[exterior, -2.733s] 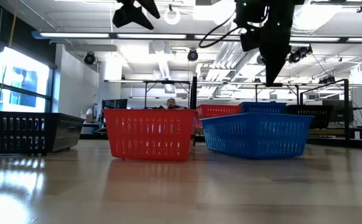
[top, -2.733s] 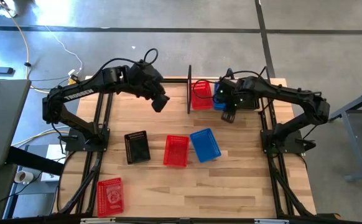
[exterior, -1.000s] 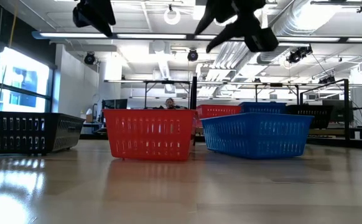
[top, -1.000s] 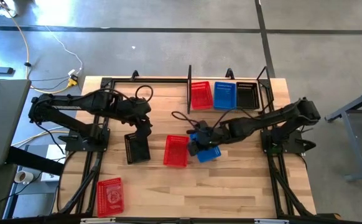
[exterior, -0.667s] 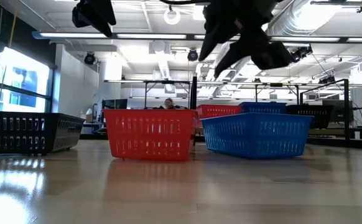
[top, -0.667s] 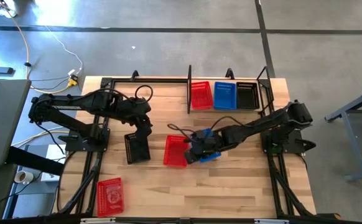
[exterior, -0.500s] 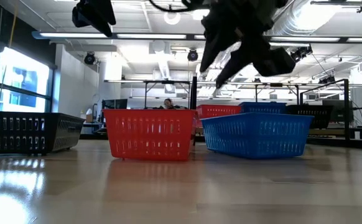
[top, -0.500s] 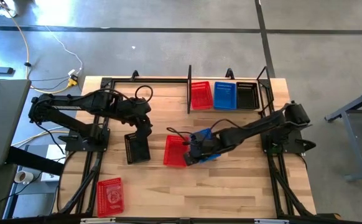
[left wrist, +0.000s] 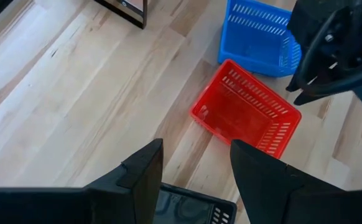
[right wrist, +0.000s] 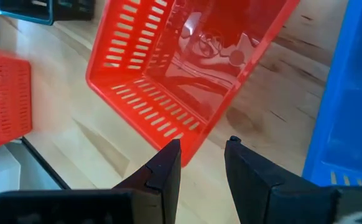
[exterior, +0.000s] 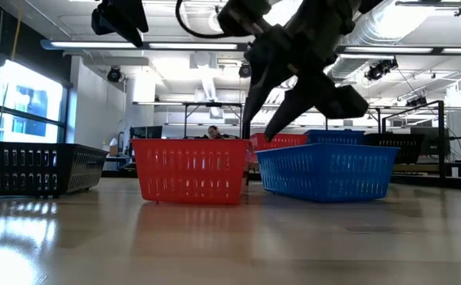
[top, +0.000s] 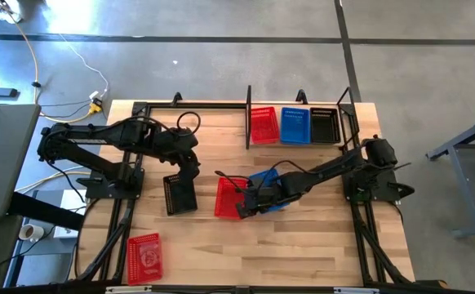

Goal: Stack baskets on shelf by color
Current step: Stack the top red basket on the red basket on the shelf

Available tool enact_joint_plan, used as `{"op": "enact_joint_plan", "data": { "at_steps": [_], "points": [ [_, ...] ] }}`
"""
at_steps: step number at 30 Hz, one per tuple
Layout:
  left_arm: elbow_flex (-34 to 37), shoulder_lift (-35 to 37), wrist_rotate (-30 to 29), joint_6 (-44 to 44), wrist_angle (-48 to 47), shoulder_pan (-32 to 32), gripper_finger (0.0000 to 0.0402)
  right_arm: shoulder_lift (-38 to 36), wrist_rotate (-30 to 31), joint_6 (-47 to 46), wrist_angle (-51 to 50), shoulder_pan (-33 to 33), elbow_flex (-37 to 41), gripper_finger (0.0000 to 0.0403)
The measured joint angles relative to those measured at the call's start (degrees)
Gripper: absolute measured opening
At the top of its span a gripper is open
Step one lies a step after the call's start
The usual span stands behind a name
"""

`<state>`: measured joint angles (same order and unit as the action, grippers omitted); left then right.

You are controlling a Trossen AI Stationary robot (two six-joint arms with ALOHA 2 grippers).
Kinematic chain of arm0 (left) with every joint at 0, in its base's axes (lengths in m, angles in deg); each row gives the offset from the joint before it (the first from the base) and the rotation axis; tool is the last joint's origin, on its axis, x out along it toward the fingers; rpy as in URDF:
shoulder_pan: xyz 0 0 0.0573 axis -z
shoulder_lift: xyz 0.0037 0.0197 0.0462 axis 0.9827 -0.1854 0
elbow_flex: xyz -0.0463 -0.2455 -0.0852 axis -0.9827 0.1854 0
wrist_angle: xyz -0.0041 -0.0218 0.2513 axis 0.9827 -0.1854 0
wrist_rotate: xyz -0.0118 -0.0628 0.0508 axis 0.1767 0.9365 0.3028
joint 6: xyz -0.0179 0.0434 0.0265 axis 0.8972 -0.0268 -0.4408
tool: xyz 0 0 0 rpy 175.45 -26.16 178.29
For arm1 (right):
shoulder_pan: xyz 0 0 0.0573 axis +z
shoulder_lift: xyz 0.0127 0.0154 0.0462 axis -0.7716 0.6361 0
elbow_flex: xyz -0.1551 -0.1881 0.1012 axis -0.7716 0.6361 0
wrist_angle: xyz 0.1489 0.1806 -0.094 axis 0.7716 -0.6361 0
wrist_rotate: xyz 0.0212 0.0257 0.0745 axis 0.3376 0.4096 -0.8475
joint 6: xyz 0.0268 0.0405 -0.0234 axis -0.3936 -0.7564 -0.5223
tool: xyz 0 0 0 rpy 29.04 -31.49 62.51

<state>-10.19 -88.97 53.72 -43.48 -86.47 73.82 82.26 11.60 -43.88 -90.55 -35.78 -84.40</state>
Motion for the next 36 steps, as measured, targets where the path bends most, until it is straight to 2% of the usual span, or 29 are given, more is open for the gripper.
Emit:
{"op": "enact_joint_plan", "data": {
  "at_steps": [18,21,26,36],
  "points": [
    [0.00,-0.02,-0.92,-0.01,0.00,0.00,0.0177,4.83,-0.12,-1.54,2.23,-3.13,0.00,0.0106],
    [0.00,-0.02,-0.92,-0.02,0.00,0.00,0.0177,5.24,-0.81,-1.25,2.58,-3.40,0.00,0.0083],
    [0.00,-0.02,-0.92,-0.80,-0.01,0.00,0.0177,5.24,-0.56,0.45,2.63,-3.73,0.00,0.0012],
    [0.00,-0.02,-0.92,-0.98,-0.04,-0.02,0.0177,2.48,-1.31,6.43,2.01,-3.98,0.02,0.0003]
  ]
}}
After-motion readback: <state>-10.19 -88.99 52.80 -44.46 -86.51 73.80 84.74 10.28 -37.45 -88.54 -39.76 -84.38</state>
